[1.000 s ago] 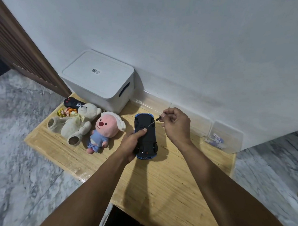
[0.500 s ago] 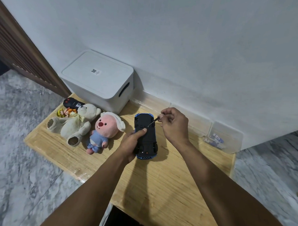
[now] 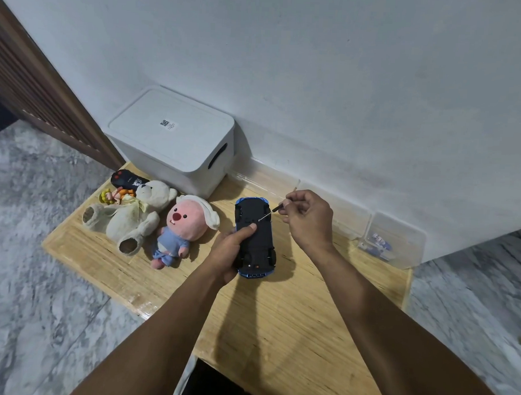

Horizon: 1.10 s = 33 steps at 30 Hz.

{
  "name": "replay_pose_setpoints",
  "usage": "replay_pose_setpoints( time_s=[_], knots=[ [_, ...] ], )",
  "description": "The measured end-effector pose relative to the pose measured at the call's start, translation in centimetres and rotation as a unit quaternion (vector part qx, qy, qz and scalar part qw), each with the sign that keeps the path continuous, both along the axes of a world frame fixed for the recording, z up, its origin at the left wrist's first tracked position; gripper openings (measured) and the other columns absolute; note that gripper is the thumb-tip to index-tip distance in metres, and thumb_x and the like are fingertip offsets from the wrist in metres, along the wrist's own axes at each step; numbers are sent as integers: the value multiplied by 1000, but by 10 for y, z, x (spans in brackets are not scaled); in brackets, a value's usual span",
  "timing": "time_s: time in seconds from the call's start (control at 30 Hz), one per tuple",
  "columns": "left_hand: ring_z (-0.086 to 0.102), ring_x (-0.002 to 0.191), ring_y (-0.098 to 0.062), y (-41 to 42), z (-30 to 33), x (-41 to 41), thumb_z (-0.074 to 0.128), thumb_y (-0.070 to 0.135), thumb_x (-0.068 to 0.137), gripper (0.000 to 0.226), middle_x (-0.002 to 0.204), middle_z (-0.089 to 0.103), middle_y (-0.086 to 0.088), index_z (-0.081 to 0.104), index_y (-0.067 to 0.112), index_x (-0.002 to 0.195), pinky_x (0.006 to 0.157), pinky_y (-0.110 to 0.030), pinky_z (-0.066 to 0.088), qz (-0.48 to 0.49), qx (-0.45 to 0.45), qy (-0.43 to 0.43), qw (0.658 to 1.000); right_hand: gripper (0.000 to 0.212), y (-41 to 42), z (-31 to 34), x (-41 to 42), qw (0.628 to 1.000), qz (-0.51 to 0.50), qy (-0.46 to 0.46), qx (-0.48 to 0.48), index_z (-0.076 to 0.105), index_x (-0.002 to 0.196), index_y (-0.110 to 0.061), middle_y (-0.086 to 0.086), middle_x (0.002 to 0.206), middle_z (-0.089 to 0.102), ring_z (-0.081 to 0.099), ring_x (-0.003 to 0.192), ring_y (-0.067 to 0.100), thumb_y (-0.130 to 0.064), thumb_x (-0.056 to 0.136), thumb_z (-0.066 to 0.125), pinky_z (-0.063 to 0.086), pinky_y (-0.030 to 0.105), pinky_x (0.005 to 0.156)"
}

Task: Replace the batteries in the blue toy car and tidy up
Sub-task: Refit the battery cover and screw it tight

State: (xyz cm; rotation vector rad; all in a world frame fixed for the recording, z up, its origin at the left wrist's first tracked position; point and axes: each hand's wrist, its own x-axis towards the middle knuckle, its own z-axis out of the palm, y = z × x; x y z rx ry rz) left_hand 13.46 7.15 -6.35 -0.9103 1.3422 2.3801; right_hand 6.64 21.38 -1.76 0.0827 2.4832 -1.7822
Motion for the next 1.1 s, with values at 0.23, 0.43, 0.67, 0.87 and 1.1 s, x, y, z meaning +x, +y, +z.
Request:
replay_pose_setpoints(
  time_s=[0.23,0.43,0.67,0.87,1.1],
  knots=[
    [68,91,-34,2,-3,0,65,18,90,37,110,69,-25,61,-5,119,80,-43,58,10,-32,1,999,4,-1,3,3,993,28,91,63,71,89,-16,-3,77,72,69,73,7,-16,84,72,57,24,73],
    [67,94,-35,3,-7,1,64,17,91,33,110,69,-25,63,-3,116,86,-46,54,15,-52,9,999,12,-5,11,1,990,75,97,65,73,92,-15,-5,75,69,65,69,0,-12,81,75,53,13,70],
    [69,89,-32,2,-6,1,65,18,91,30,103,71,-21,65,-1,114,82,-44,56,31,-62,11,998,20,-3,16,-1,965,115,168,165,69,74,-9,3,63,69,65,62,21,-27,80,76,53,33,62],
    [70,89,-32,3,-6,2,67,20,90,33,107,71,-22,64,0,115,75,-40,57,17,-72,14,997,36,-5,25,-3,904,167,197,340,49,70,-13,0,58,50,48,59,27,-39,95,53,36,32,54],
    [69,86,-31,2,-5,2,66,19,90,25,99,72,-18,67,2,109,81,-44,56,26,-77,13,997,15,-2,26,-7,919,227,152,284,74,91,-9,8,77,71,63,74,24,-20,90,64,38,26,64]
  ],
)
